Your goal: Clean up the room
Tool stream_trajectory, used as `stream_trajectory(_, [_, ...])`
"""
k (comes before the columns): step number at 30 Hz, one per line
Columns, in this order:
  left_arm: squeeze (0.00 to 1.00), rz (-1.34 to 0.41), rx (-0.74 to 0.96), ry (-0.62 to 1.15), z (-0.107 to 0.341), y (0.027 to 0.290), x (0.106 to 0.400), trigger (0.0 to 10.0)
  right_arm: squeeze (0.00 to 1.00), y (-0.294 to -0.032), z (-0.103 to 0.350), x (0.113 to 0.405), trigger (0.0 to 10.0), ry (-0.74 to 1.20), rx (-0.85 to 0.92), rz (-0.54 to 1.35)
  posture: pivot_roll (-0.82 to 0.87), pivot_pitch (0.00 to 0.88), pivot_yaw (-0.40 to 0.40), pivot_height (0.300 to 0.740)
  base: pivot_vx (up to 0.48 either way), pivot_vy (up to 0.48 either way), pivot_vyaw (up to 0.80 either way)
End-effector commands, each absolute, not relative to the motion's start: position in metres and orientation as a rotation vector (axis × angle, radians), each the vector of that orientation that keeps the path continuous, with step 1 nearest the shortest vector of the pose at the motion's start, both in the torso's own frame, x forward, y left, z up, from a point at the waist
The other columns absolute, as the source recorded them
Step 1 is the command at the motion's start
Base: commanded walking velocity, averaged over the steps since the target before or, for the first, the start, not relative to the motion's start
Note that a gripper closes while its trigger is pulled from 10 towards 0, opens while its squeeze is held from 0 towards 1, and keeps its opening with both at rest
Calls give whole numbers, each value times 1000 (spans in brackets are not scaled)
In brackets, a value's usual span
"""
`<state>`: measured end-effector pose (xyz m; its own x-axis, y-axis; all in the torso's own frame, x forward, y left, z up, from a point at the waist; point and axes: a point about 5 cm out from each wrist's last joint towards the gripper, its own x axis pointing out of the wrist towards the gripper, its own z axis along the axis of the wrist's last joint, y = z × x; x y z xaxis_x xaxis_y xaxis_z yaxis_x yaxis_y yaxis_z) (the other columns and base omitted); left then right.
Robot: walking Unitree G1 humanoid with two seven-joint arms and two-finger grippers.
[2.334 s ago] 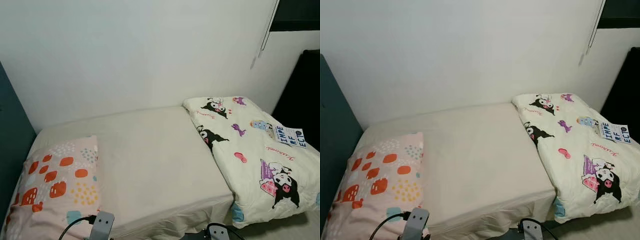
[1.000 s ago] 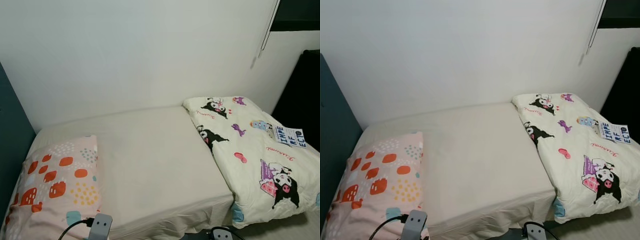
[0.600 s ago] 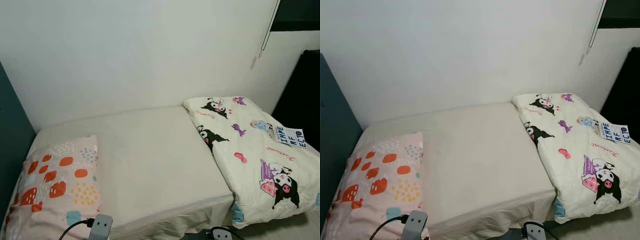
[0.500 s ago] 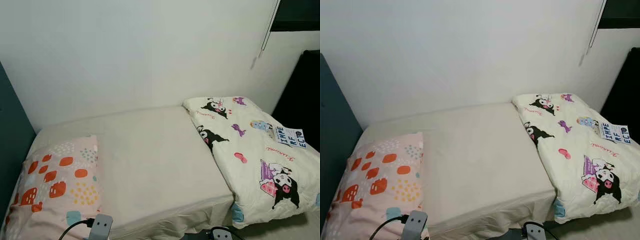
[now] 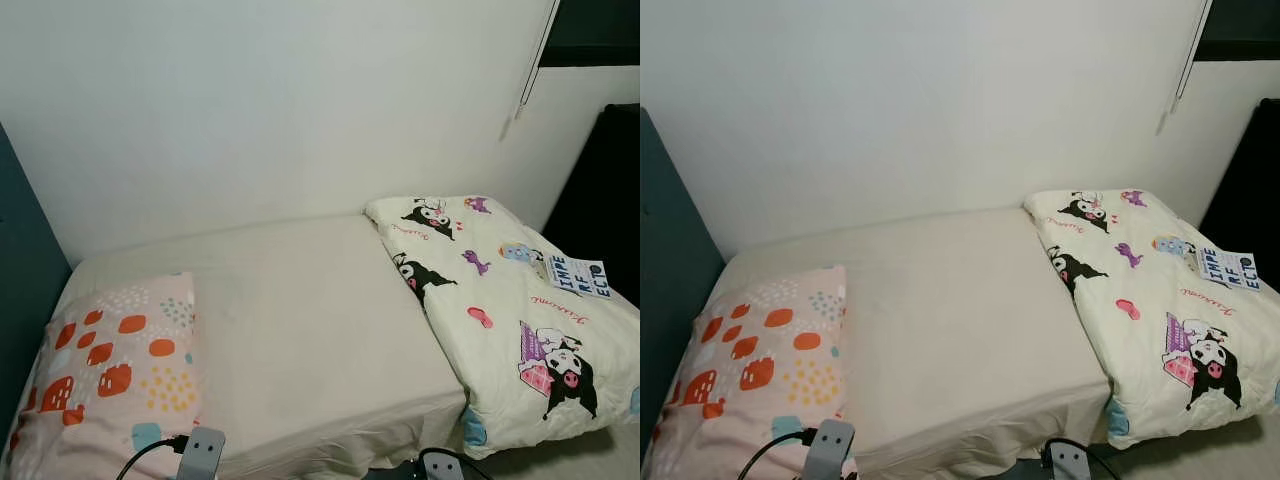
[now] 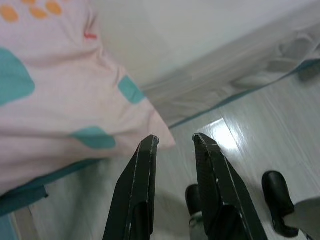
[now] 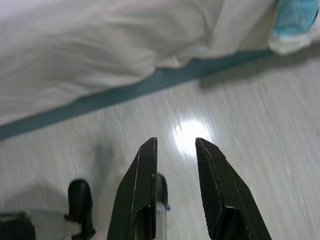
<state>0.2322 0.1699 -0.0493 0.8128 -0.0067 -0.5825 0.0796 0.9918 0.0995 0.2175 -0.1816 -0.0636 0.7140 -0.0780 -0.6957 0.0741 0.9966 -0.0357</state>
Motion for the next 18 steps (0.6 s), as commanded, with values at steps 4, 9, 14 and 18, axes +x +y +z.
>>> stream_trajectory(4, [0, -84, 196, 595, -41, 174, 244, 10000, 0, -185, -50, 237, 10000, 715, -110, -3, -2, 38, -9, 740, 0, 0, 0])
stream_trajectory(9, [0, -51, 160, 567, -33, 181, 254, 10000, 0, -184, -36, 256, 10000, 646, -130, 24, -19, 74, -2, 740, 0, 0, 0])
stream_trajectory(14, [0, -28, 147, 519, -24, 178, 265, 10000, 0, -178, -32, 262, 10000, 619, -106, 36, -22, 108, -9, 740, 0, 0, 0])
stream_trajectory(18, [0, -85, 136, 518, -24, 169, 267, 10000, 0, -178, -32, 260, 10000, 613, -97, 28, -18, 107, -22, 740, 0, 0, 0])
